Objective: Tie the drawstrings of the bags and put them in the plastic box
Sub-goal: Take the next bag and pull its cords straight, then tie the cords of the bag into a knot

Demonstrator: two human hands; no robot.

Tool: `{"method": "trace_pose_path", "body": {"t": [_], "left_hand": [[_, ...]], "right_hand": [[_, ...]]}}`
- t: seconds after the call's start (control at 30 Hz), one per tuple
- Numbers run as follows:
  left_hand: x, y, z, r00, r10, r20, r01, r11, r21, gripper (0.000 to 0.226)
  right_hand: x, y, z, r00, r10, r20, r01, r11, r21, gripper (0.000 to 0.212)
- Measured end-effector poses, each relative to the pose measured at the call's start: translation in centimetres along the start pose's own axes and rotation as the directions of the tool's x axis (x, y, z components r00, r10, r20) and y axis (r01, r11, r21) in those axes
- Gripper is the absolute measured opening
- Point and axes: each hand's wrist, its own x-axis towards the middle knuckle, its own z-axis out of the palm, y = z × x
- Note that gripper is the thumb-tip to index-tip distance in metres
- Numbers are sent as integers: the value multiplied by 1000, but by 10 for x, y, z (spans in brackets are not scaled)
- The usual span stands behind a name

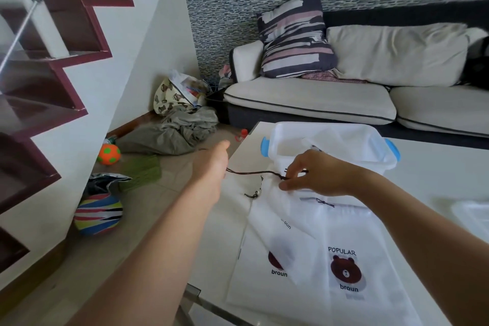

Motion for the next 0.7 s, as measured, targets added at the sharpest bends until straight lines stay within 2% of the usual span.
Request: {"method": "trace_pose_path", "body": {"t": [0.07,0.1,0.13,0.2,0.23,0.27,0.33,0.47,0.6,0.7], "left_hand": [[-1,-3,-3,998,52,-27,-41,949,312,61],[-2,-5,-5,989,144,18,-139,907,398,82],[-1,-7,-5,964,243,108,-266,865,425,91],[0,-10,-6,842,381,382,-518,769,375,74],[3,-14,-5,770,399,498,-596,728,337,58],[8,-20,-4,717,417,559,-644,703,301,45],[13,-29,-1,681,456,573,-674,697,246,29],[15,-35,6,632,529,566,-729,653,204,12],[15,-36,7,616,449,647,-722,650,237,7],[15,-38,9,597,521,610,-762,606,228,11]], "right_hand": [[-1,-2,-1,1000,-11,-9,12,999,35,22],[0,-2,-2,1000,-24,-7,24,999,33,22],[1,-2,-2,999,-34,-3,34,999,29,21],[4,-1,-1,999,-41,4,40,998,43,19],[5,-1,-1,999,-40,-3,40,997,70,18],[5,-2,-1,999,-44,-16,45,994,100,17],[4,-2,-3,998,-57,-26,60,987,148,17],[1,-1,-9,998,-55,23,49,972,230,17],[-3,2,-11,996,-53,79,18,922,386,19],[-2,4,-11,999,-19,26,9,931,365,21]]}}
